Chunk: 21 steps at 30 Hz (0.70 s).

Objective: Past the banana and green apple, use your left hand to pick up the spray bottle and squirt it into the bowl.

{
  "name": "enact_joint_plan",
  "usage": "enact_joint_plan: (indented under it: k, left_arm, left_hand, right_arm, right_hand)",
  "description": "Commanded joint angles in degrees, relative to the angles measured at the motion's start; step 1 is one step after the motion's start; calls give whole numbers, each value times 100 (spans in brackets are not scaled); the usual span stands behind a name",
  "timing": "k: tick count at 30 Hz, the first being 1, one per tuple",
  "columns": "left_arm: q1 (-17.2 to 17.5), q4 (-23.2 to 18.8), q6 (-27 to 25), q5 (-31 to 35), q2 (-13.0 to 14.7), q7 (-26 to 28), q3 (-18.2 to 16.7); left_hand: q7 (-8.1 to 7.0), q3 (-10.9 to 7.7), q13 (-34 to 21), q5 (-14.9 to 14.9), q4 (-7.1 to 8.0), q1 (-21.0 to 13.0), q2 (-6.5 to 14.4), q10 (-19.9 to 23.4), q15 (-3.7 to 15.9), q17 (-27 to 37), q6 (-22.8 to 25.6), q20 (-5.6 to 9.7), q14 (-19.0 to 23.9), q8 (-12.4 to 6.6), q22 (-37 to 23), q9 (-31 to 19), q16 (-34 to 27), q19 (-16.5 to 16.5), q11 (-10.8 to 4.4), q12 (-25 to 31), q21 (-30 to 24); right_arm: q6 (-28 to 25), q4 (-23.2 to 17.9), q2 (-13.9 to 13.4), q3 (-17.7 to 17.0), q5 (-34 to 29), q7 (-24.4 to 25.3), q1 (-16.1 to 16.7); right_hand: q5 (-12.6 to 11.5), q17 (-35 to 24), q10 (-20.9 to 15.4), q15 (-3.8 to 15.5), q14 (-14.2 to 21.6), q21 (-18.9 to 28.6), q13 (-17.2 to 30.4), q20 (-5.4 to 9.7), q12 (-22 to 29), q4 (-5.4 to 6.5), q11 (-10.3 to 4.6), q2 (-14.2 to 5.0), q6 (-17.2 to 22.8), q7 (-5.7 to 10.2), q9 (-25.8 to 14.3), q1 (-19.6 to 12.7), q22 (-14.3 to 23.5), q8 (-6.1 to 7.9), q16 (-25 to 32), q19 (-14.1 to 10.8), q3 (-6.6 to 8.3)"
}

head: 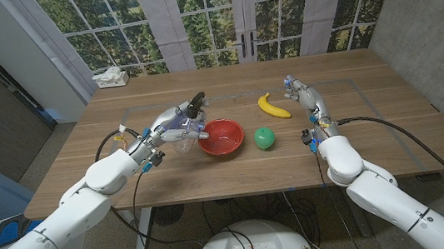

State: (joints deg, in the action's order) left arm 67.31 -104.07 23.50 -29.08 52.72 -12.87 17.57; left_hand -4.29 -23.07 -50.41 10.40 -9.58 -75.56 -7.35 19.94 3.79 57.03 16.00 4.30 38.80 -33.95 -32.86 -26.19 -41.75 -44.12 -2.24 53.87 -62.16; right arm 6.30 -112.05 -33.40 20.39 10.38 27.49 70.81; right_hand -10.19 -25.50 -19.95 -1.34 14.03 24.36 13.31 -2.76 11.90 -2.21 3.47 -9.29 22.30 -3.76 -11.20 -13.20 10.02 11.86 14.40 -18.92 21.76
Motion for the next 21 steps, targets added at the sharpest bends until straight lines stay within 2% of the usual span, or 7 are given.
enact_joint_plan:
  k: [1, 11, 17, 21]
  left_arm:
    - [-5, -231, -538, -518, 298, -484, 82]
    - [-289, -208, -1229, -1193, 424, -1068, 214]
    - [-318, -274, -1504, -1352, 492, -1097, 220]
    - [-271, -444, -1905, -1590, 615, -1024, 194]
  left_hand:
    - [-183, -44, -7, -5, -1, -1726, 1754, -23, 629, -4, 180, 855, 37, -38, -4, -39, -39, -13, 7, 31, -19]
    - [-187, -43, -4, -3, 3, -1726, 1763, -73, 612, -4, 156, 853, 30, -60, 22, -76, -62, -25, 50, 31, -21]
    - [-141, -39, -5, -1, -6, -1736, 1754, -81, 611, -5, 204, 863, 18, -100, 37, -100, -77, -35, 67, 42, -24]
    - [-144, -35, 4, -1, -12, -1743, 1750, -81, 606, -3, 210, 871, 12, -110, 43, -110, -86, -48, 79, 43, -28]
  right_arm:
    - [86, 32, 18, 14, -89, 11, 37]
    - [89, 52, 39, 21, -118, 4, 39]
    - [24, 32, 40, 21, -129, 0, 19]
    - [6, 76, 51, 39, -107, -36, -35]
  right_hand:
    - [9, -9, -24, 10, 50, -20, 2, -5, 15, -6, -47, 23, 26, 2, -19, 29, 6, -4, 23, -49, 41]
    - [9, -5, -34, 13, 59, -36, -1, -6, 19, -9, -42, 23, 27, 8, -19, 35, 7, -5, 27, -58, 44]
    - [9, -2, -33, 16, 64, -45, -4, -8, 18, -12, -43, 22, 31, 7, -19, 38, 7, -4, 29, -65, 47]
    - [9, 0, -34, 13, 67, -51, -5, -7, 18, -14, -43, 23, 27, 7, -19, 39, 7, -6, 30, -69, 49]
